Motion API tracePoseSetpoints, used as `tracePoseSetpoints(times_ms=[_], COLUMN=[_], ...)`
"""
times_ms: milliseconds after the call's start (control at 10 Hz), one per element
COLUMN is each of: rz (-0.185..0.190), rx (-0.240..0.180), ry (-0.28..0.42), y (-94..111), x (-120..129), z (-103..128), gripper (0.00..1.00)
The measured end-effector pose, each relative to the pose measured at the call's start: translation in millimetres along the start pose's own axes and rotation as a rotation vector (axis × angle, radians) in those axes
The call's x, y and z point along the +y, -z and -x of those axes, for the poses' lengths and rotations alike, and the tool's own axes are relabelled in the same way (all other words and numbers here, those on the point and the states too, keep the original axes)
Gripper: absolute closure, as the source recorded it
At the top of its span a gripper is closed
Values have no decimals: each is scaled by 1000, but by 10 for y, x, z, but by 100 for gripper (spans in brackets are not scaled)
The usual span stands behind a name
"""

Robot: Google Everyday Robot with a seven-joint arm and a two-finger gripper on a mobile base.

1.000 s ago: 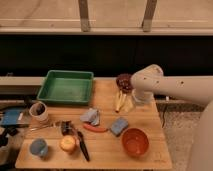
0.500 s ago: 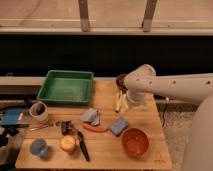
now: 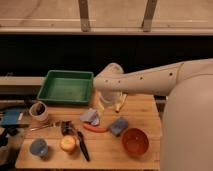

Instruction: Place brush in tray

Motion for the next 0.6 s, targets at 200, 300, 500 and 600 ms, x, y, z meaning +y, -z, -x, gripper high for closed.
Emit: tracePoseSetpoints(times_ms=[200,300,500,600], rz=[46,68,97,92], rx=[-33,-52,-75,-72], ry=[119,181,255,251], y=[120,186,265,262], x=[593,868,1219,1185], z=[104,147,198,184], gripper=[20,20,20,20])
